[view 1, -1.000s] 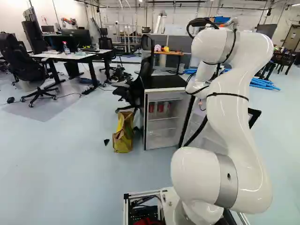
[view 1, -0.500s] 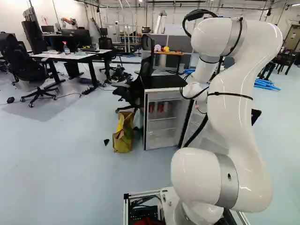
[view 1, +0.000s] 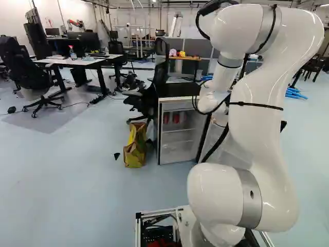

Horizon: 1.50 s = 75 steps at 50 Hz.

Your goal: Grab a drink from the fridge

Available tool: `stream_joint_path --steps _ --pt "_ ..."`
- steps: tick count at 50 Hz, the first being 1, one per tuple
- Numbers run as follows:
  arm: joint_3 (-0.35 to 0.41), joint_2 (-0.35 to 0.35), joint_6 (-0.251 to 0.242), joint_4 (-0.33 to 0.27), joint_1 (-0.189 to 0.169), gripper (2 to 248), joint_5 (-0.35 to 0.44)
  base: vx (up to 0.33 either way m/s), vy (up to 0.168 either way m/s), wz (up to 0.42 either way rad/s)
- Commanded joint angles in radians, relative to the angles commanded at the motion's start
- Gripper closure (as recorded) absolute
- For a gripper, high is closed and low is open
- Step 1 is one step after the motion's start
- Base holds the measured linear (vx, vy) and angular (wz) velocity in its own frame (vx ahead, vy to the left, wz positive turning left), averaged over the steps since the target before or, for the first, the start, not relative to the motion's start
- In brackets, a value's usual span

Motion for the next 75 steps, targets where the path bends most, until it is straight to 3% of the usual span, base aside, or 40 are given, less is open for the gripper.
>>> stream_joint_path --steps 75 --pt "0.481 0.385 0.0 -0.789 0.14 3 -0.078 0.0 0.0 0.0"
